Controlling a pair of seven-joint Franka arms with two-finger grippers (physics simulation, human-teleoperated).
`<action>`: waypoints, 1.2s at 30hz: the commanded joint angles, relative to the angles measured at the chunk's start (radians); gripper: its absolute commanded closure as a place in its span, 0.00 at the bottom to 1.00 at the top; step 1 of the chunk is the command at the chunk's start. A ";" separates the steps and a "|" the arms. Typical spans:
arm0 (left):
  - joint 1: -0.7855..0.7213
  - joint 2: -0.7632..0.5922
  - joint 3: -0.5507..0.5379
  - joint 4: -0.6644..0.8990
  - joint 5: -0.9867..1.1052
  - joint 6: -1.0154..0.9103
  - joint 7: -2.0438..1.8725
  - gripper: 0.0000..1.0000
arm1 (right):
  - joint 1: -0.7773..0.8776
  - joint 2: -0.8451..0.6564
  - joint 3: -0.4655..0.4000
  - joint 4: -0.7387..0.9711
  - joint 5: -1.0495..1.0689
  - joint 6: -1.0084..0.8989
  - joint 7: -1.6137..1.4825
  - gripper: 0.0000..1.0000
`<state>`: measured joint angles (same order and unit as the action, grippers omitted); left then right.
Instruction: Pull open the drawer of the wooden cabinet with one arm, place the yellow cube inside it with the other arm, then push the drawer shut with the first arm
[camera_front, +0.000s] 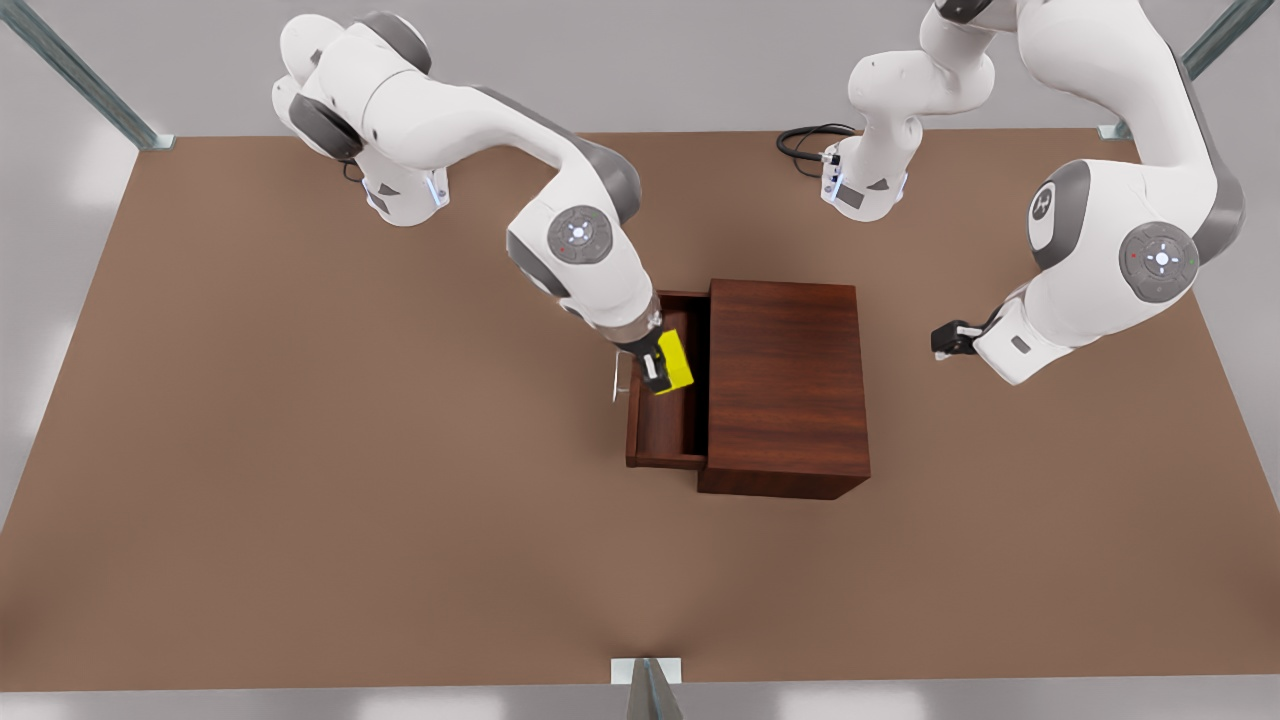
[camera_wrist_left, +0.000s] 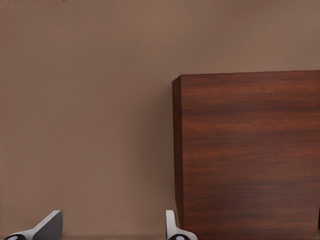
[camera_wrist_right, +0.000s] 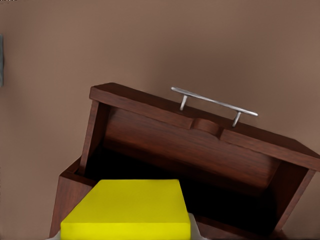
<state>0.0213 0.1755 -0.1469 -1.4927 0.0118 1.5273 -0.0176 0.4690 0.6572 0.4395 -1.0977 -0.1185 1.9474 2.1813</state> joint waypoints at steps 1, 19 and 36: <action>0.000 -0.002 0.000 0.000 0.000 -0.001 0.057 0.00 | 0.033 0.012 -0.033 0.019 -0.009 0.027 0.517 0.28; 0.002 -0.011 0.003 -0.020 0.002 -0.003 0.059 0.00 | 0.062 0.098 -0.056 0.005 -0.046 0.082 0.538 0.28; 0.011 -0.021 0.000 -0.023 0.002 0.002 0.059 0.00 | -0.621 -0.142 -0.030 0.019 -0.033 -0.450 -0.789 0.00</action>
<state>0.0349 0.1559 -0.1466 -1.5174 0.0132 1.5259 0.0333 -0.1158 0.5235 0.4070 -1.0780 -0.1622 1.7062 2.3483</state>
